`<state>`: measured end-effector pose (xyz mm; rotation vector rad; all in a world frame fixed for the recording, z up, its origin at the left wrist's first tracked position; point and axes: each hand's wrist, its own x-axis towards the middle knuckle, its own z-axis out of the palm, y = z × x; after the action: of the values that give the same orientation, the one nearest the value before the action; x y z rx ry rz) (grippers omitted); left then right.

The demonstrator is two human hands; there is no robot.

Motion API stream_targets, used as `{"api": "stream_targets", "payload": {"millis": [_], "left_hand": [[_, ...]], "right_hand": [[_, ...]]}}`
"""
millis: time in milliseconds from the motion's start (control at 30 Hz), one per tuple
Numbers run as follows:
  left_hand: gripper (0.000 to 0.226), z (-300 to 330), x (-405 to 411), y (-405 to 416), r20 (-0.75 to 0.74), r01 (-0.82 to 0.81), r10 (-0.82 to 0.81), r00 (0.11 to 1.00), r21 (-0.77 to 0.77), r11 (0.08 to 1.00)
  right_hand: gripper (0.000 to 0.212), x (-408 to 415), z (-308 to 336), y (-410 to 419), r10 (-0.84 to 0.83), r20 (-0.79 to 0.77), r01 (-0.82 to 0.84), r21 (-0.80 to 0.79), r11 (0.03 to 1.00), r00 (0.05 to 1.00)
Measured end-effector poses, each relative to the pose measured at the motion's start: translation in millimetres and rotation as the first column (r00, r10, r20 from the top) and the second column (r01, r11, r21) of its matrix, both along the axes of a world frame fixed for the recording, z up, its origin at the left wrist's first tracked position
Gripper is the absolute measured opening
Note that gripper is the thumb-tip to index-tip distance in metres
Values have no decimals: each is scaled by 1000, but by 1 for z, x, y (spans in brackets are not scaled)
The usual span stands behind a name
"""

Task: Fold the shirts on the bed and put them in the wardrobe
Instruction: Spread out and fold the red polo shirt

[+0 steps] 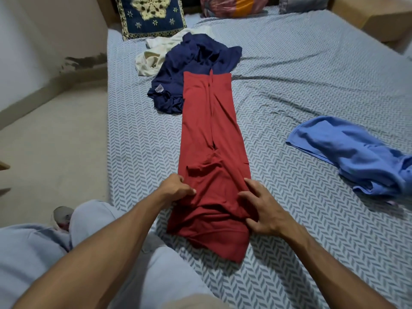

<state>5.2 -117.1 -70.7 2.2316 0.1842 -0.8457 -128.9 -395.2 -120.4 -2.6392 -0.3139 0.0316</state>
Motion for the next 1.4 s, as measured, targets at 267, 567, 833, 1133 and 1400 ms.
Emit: {"api": "stream_targets", "payload": {"millis": [267, 567, 833, 1133, 1400], "left_hand": [[24, -1, -30, 25, -87, -142, 128, 988, -180, 973], [52, 3, -62, 49, 89, 123, -140, 986, 178, 976], [18, 7, -72, 62, 110, 218, -242, 964, 198, 956], [15, 9, -78, 69, 42, 285, -296, 954, 175, 943], [22, -4, -10, 56, 287, 79, -82, 954, 23, 997]], "right_hand": [[34, -35, -5, -10, -185, 165, 186, 12, 983, 969], [43, -43, 7, 11, -658, -327, 721, 120, 683, 678], [12, -50, 19, 11, -676, -381, 765, 160, 624, 631], [25, -59, 30, 14, -576, -446, 672, 82, 736, 685], [57, 44, 24, -20, -472, -437, 625, 332, 707, 766]]}}
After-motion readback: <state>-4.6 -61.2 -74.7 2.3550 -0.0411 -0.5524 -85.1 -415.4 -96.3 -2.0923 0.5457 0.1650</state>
